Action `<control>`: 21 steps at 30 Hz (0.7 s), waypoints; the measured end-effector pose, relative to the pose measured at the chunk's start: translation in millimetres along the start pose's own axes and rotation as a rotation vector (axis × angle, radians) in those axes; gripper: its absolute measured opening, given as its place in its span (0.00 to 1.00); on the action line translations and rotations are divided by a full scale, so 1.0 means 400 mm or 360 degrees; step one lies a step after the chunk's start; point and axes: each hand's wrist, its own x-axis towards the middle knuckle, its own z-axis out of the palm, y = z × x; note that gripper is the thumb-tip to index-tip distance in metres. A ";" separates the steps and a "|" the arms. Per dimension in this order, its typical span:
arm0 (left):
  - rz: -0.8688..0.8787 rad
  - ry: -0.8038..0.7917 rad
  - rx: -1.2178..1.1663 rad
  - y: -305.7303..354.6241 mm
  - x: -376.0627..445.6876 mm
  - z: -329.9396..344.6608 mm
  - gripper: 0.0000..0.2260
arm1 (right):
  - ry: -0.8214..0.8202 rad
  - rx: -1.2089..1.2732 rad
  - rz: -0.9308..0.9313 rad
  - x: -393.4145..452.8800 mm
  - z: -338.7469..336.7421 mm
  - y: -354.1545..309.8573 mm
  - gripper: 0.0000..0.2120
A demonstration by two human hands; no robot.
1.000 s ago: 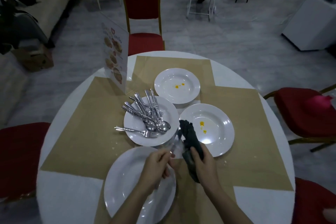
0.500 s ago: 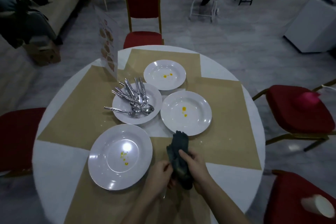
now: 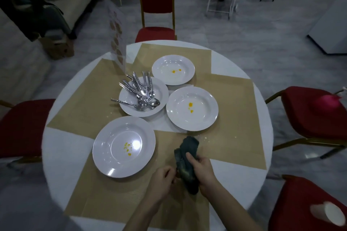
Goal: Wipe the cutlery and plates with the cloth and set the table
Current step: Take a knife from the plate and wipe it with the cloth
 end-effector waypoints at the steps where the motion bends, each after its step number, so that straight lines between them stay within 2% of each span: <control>1: -0.0007 -0.0021 -0.0035 0.001 -0.008 -0.002 0.17 | 0.0000 -0.0017 -0.0009 0.000 0.003 -0.002 0.12; 6: -0.0029 -0.0132 -0.0165 -0.005 -0.036 -0.025 0.13 | 0.0026 -0.0260 -0.0257 0.028 -0.040 -0.068 0.10; 9: 0.0005 -0.0101 -0.0164 -0.005 -0.049 -0.015 0.12 | 0.0149 -0.1003 -0.0653 0.027 -0.055 -0.078 0.12; 11: -0.0007 -0.0109 -0.0158 -0.012 -0.053 0.000 0.12 | 0.0216 -0.1268 -0.0835 0.014 -0.044 -0.061 0.12; 16: 0.0034 -0.0153 -0.0084 -0.038 -0.060 0.017 0.12 | 0.0323 -0.1468 -0.0954 -0.005 -0.020 -0.031 0.09; 19: 0.0051 -0.0185 -0.0093 -0.063 -0.073 0.002 0.12 | 0.0316 -0.1635 -0.0969 -0.003 -0.031 -0.035 0.16; 21: 0.0079 -0.0183 -0.0112 -0.074 -0.079 -0.001 0.12 | 0.0312 -0.1583 -0.1016 -0.012 -0.026 -0.033 0.19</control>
